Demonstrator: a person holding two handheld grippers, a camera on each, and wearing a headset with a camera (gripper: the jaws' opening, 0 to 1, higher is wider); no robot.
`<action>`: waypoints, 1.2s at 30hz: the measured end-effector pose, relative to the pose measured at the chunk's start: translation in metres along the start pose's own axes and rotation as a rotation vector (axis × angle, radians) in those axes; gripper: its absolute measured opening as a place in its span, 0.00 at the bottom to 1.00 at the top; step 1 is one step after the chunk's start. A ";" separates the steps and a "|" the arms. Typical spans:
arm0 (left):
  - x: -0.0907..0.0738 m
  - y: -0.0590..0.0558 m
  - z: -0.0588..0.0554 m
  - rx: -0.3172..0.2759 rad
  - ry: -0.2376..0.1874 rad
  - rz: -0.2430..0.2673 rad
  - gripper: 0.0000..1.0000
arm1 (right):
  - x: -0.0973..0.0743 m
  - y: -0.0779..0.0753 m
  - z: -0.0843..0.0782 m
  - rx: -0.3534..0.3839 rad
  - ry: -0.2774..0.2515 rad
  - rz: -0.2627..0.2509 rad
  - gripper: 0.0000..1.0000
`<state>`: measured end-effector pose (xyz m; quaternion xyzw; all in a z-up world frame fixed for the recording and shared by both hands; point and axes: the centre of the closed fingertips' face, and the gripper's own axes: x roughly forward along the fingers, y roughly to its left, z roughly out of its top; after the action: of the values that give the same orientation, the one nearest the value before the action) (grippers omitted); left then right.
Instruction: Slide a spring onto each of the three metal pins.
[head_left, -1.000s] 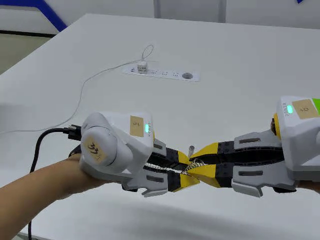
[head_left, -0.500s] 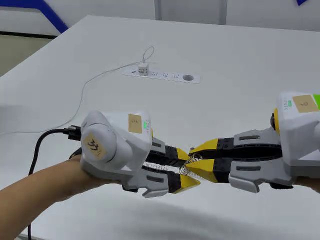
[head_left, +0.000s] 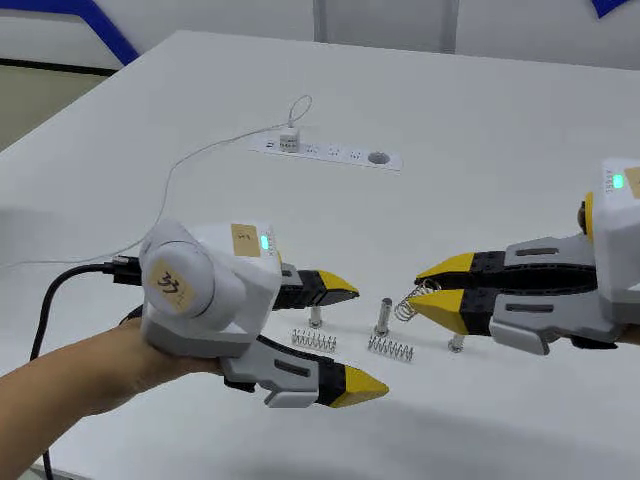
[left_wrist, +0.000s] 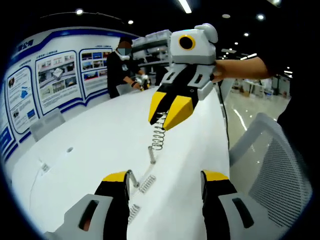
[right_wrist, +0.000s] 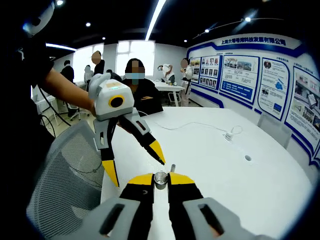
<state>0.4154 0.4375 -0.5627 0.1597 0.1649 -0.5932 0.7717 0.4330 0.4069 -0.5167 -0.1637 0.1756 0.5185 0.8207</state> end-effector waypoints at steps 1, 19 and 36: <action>-0.002 0.001 -0.001 -0.002 0.000 0.004 0.60 | -0.001 -0.003 -0.001 0.002 0.003 -0.009 0.10; -0.036 0.043 -0.016 -0.135 -0.009 0.131 0.78 | -0.018 -0.056 -0.033 0.076 0.062 -0.153 0.10; -0.046 0.047 -0.027 -0.183 -0.014 0.167 0.91 | -0.017 -0.074 -0.065 0.114 0.151 -0.198 0.10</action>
<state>0.4477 0.5006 -0.5637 0.0976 0.1992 -0.5103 0.8309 0.4858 0.3337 -0.5602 -0.1721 0.2491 0.4105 0.8601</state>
